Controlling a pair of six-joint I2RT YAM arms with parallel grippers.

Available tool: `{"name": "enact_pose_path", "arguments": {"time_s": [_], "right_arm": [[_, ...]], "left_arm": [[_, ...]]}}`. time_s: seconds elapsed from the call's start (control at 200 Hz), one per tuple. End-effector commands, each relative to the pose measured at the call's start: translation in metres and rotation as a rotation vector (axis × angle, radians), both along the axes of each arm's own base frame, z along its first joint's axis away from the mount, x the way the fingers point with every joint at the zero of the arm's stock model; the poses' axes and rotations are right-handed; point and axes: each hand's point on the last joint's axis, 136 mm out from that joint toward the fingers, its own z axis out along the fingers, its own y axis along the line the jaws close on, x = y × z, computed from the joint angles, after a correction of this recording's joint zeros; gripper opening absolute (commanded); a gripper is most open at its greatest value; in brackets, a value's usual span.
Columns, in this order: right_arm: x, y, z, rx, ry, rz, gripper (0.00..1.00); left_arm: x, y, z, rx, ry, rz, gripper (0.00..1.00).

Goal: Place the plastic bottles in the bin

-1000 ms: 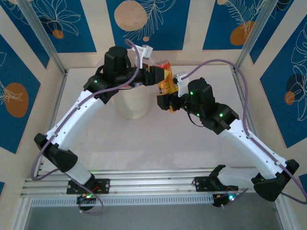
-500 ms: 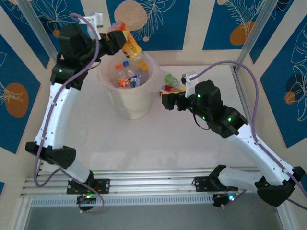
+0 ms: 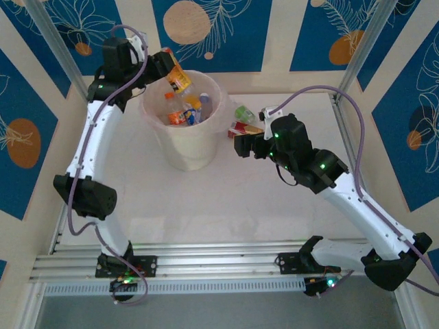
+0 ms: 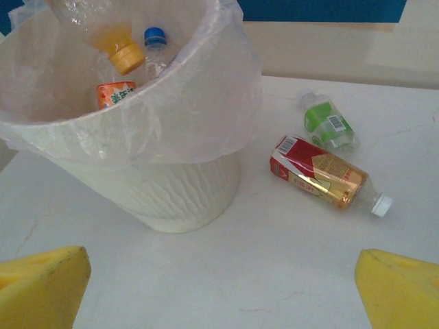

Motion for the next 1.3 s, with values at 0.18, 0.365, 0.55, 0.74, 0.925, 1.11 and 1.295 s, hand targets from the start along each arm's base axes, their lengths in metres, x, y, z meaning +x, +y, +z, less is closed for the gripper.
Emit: {"name": "enact_pose_path", "arguments": {"time_s": [0.18, 0.365, 0.55, 0.74, 0.925, 1.11, 1.295], "right_arm": [[0.008, -0.009, 0.002, 0.001, 0.013, -0.063, 0.99], [0.017, -0.018, -0.007, -0.003, 0.049, -0.107, 0.99], [0.027, -0.029, -0.021, 0.015, 0.112, -0.161, 0.99], [0.032, -0.035, -0.028, 0.035, 0.143, -0.178, 0.99], [0.034, -0.036, -0.031, 0.038, 0.155, -0.176, 0.99], [0.036, -0.036, -0.033, 0.034, 0.161, -0.177, 0.99], [0.044, -0.038, -0.033, 0.033, 0.163, -0.182, 0.99]], "left_arm": [[0.002, -0.011, -0.032, -0.002, 0.112, -0.077, 0.50], [0.001, -0.021, -0.059, 0.005, 0.191, -0.142, 0.52], [0.003, -0.029, -0.082, 0.005, 0.256, -0.202, 0.58], [0.006, -0.029, -0.090, 0.021, 0.271, -0.200, 0.76], [0.009, -0.014, -0.078, 0.088, 0.233, -0.128, 0.88], [0.005, 0.002, -0.053, 0.157, 0.170, -0.051, 0.91], [-0.009, 0.000, -0.036, 0.196, 0.115, -0.044, 0.77]]}}
